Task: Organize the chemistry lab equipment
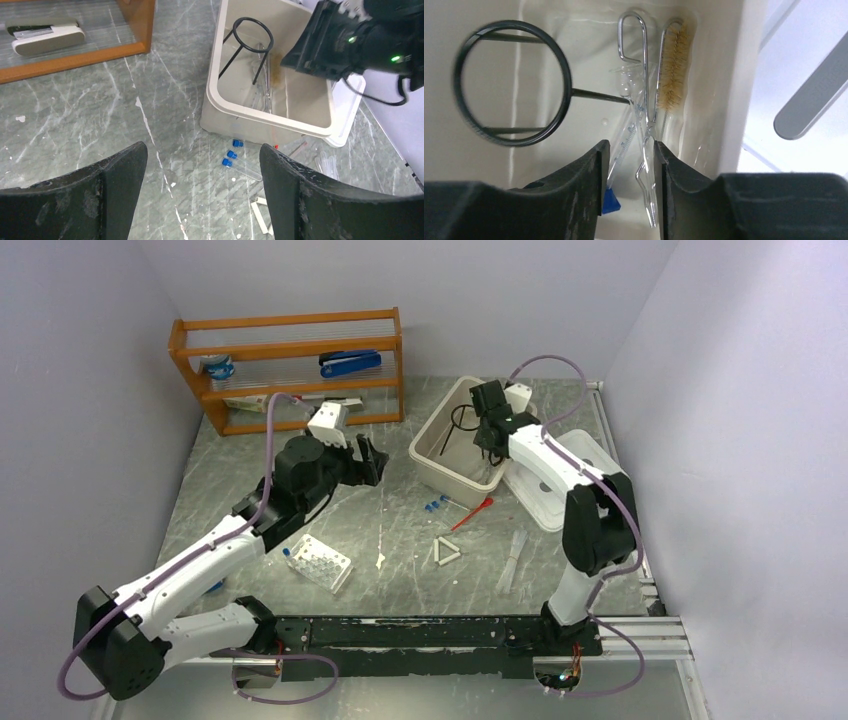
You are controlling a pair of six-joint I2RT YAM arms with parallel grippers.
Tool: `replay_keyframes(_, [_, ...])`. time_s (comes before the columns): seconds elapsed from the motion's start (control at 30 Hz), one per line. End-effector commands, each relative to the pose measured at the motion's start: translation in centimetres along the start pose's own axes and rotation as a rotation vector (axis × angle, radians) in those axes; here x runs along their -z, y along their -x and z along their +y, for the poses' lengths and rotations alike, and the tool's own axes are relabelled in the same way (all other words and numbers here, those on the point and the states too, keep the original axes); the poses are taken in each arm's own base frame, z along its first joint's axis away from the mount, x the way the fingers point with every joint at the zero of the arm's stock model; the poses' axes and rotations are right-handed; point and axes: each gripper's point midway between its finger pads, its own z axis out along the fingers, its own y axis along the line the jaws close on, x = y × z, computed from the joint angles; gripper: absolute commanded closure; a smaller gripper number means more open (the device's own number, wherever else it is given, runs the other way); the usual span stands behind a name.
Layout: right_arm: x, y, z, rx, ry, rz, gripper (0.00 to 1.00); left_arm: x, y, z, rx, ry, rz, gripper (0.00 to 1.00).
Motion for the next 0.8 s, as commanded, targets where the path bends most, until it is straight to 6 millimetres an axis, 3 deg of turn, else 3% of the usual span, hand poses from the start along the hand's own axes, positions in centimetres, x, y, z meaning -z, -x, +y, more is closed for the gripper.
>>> replay_keyframes(0.0, [4.5, 3.6, 0.3, -0.03, 0.095, -0.067, 0.56, -0.1, 0.5, -1.4, -0.012, -0.063, 0.019, 0.13])
replay_keyframes(0.17, [8.8, 4.1, -1.5, -0.025, 0.161, -0.099, 0.46, 0.0, 0.3, -2.3, -0.022, -0.12, 0.032, 0.12])
replay_keyframes(0.37, [12.4, 0.4, -5.1, -0.078, 0.203, -0.045, 0.42, -0.1, -1.1, -3.1, -0.004, -0.173, 0.075, 0.12])
replay_keyframes(0.5, [13.5, -3.1, -6.7, -0.172, 0.237, 0.012, 0.42, -0.4, -3.3, -4.6, -0.006, -0.263, 0.163, 0.15])
replay_keyframes(0.6, [13.4, -5.5, -7.9, -0.249, 0.239, 0.034, 0.42, -1.2, -6.3, -5.1, 0.003, -0.306, 0.263, 0.19])
replay_keyframes(0.77, [12.3, -8.3, -7.2, -0.345, 0.301, 0.076, 0.44, -2.6, -11.1, -6.3, 0.012, -0.338, 0.421, 0.3])
